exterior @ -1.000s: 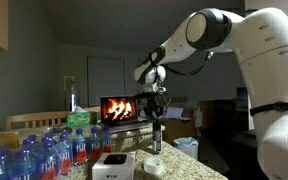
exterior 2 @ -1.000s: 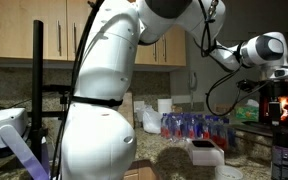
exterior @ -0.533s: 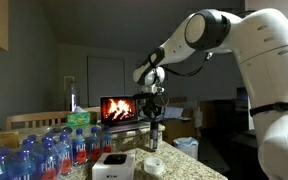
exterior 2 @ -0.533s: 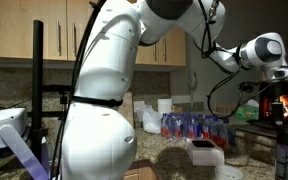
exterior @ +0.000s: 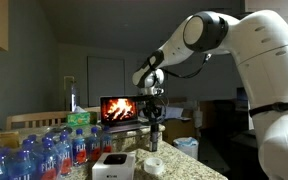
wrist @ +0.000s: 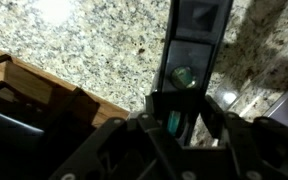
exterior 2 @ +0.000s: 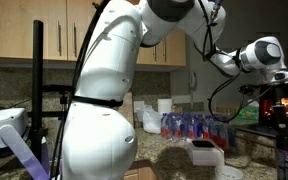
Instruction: Take the bottle and the black object and put them on the counter, then stack the clear tape, the black object and the bottle on the box
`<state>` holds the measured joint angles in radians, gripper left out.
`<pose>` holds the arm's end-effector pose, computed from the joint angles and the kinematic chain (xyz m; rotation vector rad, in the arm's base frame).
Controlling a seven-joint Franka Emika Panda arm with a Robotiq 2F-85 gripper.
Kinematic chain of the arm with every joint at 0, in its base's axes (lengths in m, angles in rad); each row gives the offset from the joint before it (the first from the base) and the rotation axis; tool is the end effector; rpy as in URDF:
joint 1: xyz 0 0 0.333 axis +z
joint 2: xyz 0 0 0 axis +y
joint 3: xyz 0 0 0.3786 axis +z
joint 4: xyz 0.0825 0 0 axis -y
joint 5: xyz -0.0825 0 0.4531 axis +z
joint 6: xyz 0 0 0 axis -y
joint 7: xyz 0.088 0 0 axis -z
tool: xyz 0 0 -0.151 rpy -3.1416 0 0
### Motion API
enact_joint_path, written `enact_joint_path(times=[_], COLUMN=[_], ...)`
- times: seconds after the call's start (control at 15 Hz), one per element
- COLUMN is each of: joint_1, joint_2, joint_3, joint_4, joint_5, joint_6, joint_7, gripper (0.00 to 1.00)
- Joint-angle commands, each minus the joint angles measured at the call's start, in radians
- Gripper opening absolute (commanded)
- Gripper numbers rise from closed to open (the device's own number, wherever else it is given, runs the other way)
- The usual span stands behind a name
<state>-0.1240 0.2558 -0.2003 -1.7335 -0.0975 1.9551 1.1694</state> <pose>0.6684 -0.2264 0.4201 2.2462 -1.9903 0.0456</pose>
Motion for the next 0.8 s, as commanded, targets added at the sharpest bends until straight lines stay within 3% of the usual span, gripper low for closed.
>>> enact_joint_path(times=[0.0,0.73], joint_1=[0.012,0.011], joint_2=[-0.010,-0.050], joint_3=[-0.007,0.003], joint_4=[-0.010,-0.024], joint_5=[-0.030,-0.008], joint_6=[0.014,0.020], joint_7=[0.037,0.008], gripper=[0.28,0.28])
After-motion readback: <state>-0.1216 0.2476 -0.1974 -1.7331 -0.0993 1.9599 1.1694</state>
